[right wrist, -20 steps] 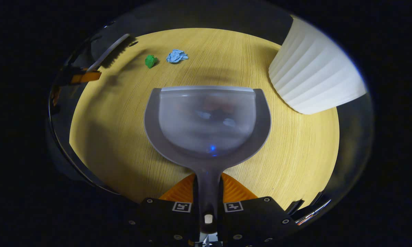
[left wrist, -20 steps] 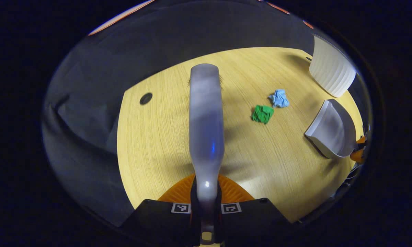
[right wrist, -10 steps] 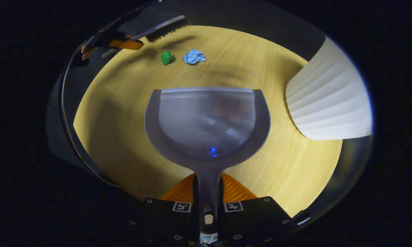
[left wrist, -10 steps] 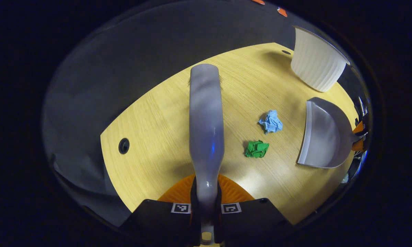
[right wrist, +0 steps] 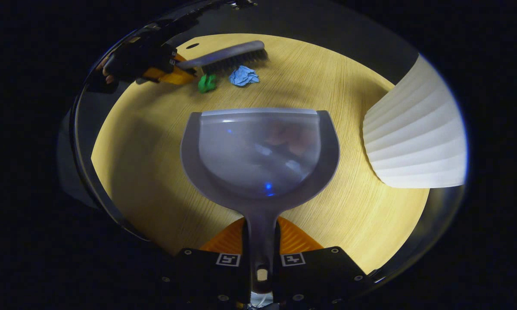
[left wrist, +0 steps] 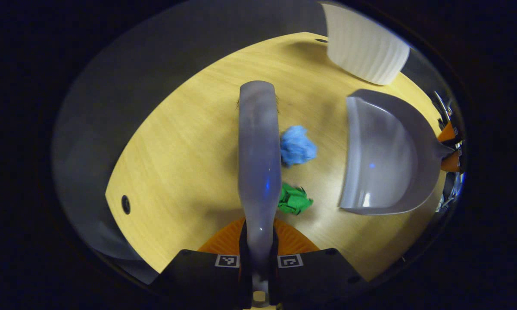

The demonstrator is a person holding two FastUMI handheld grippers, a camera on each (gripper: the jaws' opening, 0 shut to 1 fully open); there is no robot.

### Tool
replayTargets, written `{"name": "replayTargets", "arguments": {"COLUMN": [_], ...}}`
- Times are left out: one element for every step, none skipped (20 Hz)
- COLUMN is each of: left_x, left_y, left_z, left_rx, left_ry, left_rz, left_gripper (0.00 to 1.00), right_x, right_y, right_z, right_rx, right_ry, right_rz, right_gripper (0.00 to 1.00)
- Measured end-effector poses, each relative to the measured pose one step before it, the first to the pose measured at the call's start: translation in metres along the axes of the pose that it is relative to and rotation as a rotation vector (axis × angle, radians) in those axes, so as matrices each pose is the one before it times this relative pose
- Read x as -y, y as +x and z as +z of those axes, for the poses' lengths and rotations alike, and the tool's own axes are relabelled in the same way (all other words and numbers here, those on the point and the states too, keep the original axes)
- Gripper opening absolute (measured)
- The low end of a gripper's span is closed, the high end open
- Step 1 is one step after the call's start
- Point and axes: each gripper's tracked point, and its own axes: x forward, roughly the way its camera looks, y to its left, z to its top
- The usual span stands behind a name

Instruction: Pick up the small broom and dustpan from the desktop, sweep the trash into the dustpan with the broom, and then empty the trash into the garbage bin.

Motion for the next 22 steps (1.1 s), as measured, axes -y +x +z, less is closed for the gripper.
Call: {"name": "replayTargets", "arguments": {"left_x": [0.01257,0.01262,0.01096,0.00756,0.00869,0.00642,0.00672,0.0076,0.00534,0.00505,0.00477,0.00744,0.01369,0.01178,0.00686,-0.0016,-0.00568,-0.00754,-0.00824,-0.0099,-0.00542,0.00247], "left_y": [-0.00145,-0.00152,-0.00056,-0.00067,0.00165,-0.00152,-0.00199,0.00028,-0.00181,0.00036,-0.00071,-0.00074,0.00154,0.00072,0.00016,-0.00451,-0.00197,-0.00463,-0.00464,-0.00434,-0.00505,-0.00377], "left_z": [0.00695,0.00764,0.00734,0.00646,-0.00759,0.00807,-0.00159,-0.00218,-0.00221,-0.0009,-0.00022,0.0004,0.00051,-0.0016,-0.00078,0.00006,-0.00069,-0.00099,0.00117,-0.00269,-0.00341,-0.00123], "left_rx": [0.00452,0.0053,0.00476,0.002,0.00116,0.00481,-0.00098,-0.01062,-0.01128,-0.00501,-0.00038,-0.00174,-0.00586,-0.00694,-0.00289,0.00733,0.01222,0.0153,0.01337,0.01016,0.00383,0.00617], "left_ry": [0.00143,-0.00673,-0.00467,0.00238,0.00078,0.00097,-0.01593,-0.01423,-0.008,-0.01087,-0.00902,-0.01453,-0.01976,-0.01939,-0.00731,0.00494,0.0022,-0.00244,-0.00025,0.01138,0.00247,-0.00628], "left_rz": [-0.03046,-0.03112,-0.02422,-0.01245,-0.0082,-0.00447,-0.0185,-0.02493,-0.0223,-0.01966,-0.01464,-0.02378,-0.03882,-0.03033,-0.01492,0.01307,0.02352,0.02961,0.03112,0.02736,0.0161,0.00591], "left_gripper": [0.17,0.17,0.17,0.17,0.18,0.18,0.18,0.18,0.17,0.18,0.17,0.18,0.18,0.18,0.18,0.18,0.18,0.17,0.17,0.17,0.17,0.17], "right_x": [-0.0009,-0.00014,0.00187,0.00176,-0.00235,-0.00118,-0.00102,-0.00004,-0.00204,-0.00028,-0.00033,-0.00058,-0.00191,-0.00139,0.0009,0.0003,-0.00107,0.00038,0.00067,0.00024,0.00085,-0.0032], "right_y": [-0.00031,-0.00014,0.00092,0.00159,0.0011,-0.00155,-0.00215,-0.00062,0.00042,-0.0001,0.00118,0.00162,0.00164,0.00034,-0.00022,0.00076,0.00047,-0.0002,0.00167,-0.00122,-0.00028,0.00094], "right_z": [-0.00214,-0.00157,0.00048,0.00267,0.00137,0.00034,-0.00092,0.00191,-0.00173,0.0006,0.00025,0.00106,-0.00079,-0.00037,0.0001,0.0016,0.00027,-0.00007,0.00055,0.00188,0.00172,0.00298], "right_rx": [0.00348,0.00537,-0.00037,-0.00066,-0.00213,0.00379,0.00614,0.01055,0.0024,0.00891,0.009,0.01152,0.01327,0.00609,0.00616,0.00851,0.00835,0.00391,0.00823,0.01254,0.01292,0.0189], "right_ry": [-0.00035,-0.00657,-0.00363,-0.01173,-0.00474,0.0105,0.00718,-0.00008,-0.00175,0.00321,0.01136,0.01354,0.01206,0.01617,0.00663,0.00107,0.00982,0.01395,0.01152,0.00326,0.009,0.01612], "right_rz": [0.00308,0.00296,0.00227,-0.01048,-0.00185,-0.00065,0.01019,-0.00472,0.00202,0.00034,0.00637,0.00887,0.01719,0.01491,0.00679,-0.00118,0.00084,-0.00224,-0.00437,-0.00568,-0.00287,0.00783], "right_gripper": [0.2,0.2,0.2,0.2,0.2,0.2,0.2,0.2,0.2,0.2,0.2,0.2,0.2,0.2,0.2,0.2,0.23,0.2,0.2,0.2,0.2,0.2]}}
